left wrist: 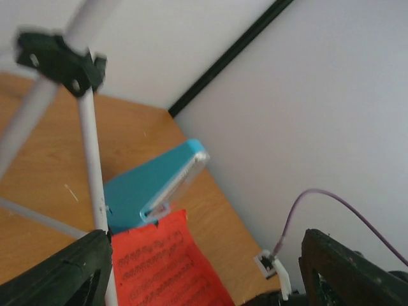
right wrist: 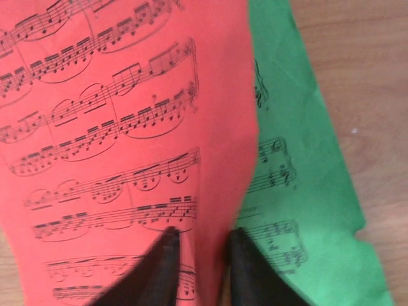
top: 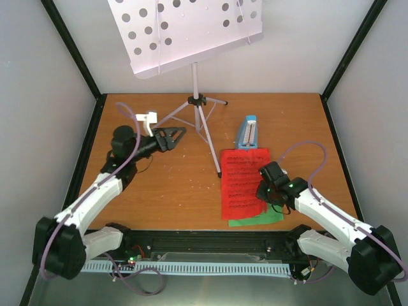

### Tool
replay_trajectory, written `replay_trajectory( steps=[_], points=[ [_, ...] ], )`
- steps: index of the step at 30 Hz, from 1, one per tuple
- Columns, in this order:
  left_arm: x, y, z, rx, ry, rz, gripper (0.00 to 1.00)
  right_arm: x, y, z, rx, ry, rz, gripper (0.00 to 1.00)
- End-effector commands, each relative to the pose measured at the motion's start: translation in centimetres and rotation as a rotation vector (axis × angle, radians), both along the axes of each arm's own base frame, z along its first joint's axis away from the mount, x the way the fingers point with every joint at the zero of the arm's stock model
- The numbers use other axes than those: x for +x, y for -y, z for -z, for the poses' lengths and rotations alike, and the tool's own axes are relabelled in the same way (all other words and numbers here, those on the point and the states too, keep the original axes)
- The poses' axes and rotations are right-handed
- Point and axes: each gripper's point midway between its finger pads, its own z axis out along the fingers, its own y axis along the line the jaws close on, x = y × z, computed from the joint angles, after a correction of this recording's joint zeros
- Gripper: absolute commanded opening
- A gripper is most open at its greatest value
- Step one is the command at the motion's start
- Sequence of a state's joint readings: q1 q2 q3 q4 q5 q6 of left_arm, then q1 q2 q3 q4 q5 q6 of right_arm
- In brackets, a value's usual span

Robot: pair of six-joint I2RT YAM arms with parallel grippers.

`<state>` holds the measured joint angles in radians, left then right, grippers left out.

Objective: Pack up the instrument practice props

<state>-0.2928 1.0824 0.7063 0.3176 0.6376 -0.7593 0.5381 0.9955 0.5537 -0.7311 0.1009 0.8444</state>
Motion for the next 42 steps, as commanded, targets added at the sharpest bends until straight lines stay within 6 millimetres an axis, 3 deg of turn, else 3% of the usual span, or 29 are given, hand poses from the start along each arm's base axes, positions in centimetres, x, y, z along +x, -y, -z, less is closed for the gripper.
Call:
replay_trajectory(
  steps=[1, 5, 8, 9, 12, 16, 22, 29, 32, 36, 42],
  points=[
    [1.8, 3.2, -0.2, -0.016, 0.005, 0.019, 0.81, 0.8, 1.3, -0.4, -0.054, 0.025, 0.081, 0.35],
    [4.1, 5.5, 2.2, 0.016, -0.048, -0.005, 0.81, 2.0, 1.6, -2.8, -0.048, 0.123, 0.101, 0.81],
    [6.0, 6.6, 3.5, 0.047, -0.064, -0.041, 0.8, 3.5, 1.7, -5.7, -0.03, 0.249, 0.116, 0.95],
    [6.7, 6.9, 4.3, 0.058, -0.074, -0.056, 0.75, 4.0, 1.8, -6.7, -0.027, 0.292, 0.121, 0.97],
    [8.4, 7.8, 6.4, 0.046, -0.096, -0.082, 0.61, 5.3, 2.1, -9.3, -0.037, 0.39, 0.128, 1.0],
    [10.8, 9.0, 9.1, 0.076, -0.135, -0.124, 0.58, 6.5, 2.0, -10.9, -0.061, 0.439, 0.12, 1.0],
    [12.9, 9.7, 11.8, 0.133, -0.167, -0.149, 0.55, 7.1, 1.8, -11.0, -0.077, 0.448, 0.105, 1.0],
    [13.5, 10.2, 13.1, 0.2, -0.161, -0.131, 0.28, 7.6, 1.5, -11.2, -0.07, 0.47, 0.1, 1.0],
    [13.2, 9.6, 13.4, 0.257, -0.143, -0.138, 0.13, 8.0, 1.2, -11.7, -0.071, 0.48, 0.085, 1.0],
    [11.3, 8.4, 13.4, 0.326, -0.102, -0.113, 0.02, 8.7, 0.0, -12.5, -0.033, 0.511, 0.038, 1.0],
    [7.1, 5.5, 14.4, 0.359, -0.068, 0.038, 0.0, 10.1, -3.5, -14.0, 0.08, 0.567, -0.091, 1.0]
  ],
)
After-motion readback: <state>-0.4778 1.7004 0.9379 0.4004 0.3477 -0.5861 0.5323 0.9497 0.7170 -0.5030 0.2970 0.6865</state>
